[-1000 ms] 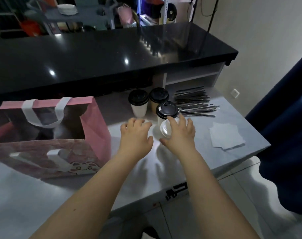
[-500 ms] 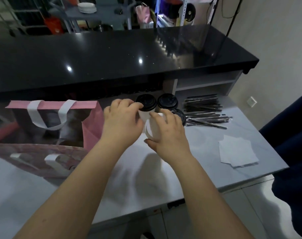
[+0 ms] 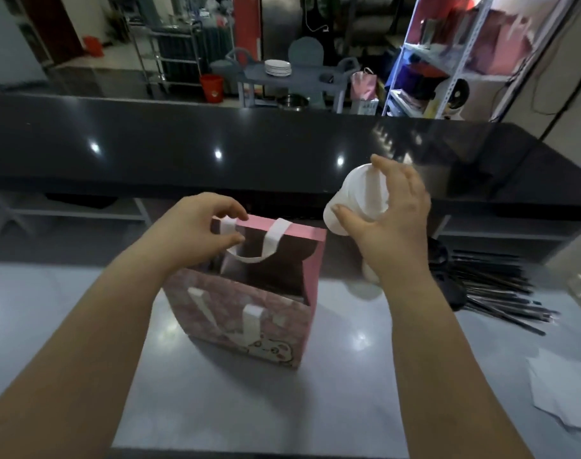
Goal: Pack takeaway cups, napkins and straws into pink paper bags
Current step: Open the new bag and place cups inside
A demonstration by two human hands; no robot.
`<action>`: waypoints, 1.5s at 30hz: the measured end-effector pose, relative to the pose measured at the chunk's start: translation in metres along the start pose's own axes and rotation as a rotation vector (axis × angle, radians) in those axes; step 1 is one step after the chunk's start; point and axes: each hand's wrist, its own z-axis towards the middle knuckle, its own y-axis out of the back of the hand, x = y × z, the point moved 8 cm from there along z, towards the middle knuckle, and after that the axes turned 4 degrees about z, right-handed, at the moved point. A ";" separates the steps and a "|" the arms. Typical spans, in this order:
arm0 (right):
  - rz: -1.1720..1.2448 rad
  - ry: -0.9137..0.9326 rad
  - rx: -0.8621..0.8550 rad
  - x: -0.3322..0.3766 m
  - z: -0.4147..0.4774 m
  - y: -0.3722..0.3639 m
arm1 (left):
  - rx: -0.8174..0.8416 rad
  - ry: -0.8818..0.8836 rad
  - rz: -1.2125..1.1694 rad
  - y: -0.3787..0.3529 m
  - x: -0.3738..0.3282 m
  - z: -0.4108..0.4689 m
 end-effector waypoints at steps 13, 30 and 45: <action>0.062 -0.023 0.265 0.082 -0.043 -0.133 | 0.293 -0.251 0.022 -0.013 0.068 0.005; -0.722 -0.195 0.683 0.023 -0.103 -0.189 | 0.471 -0.434 0.166 -0.051 0.082 -0.031; -0.490 -0.193 0.724 -0.003 -0.118 -0.256 | 0.428 -0.338 0.236 -0.053 0.108 -0.027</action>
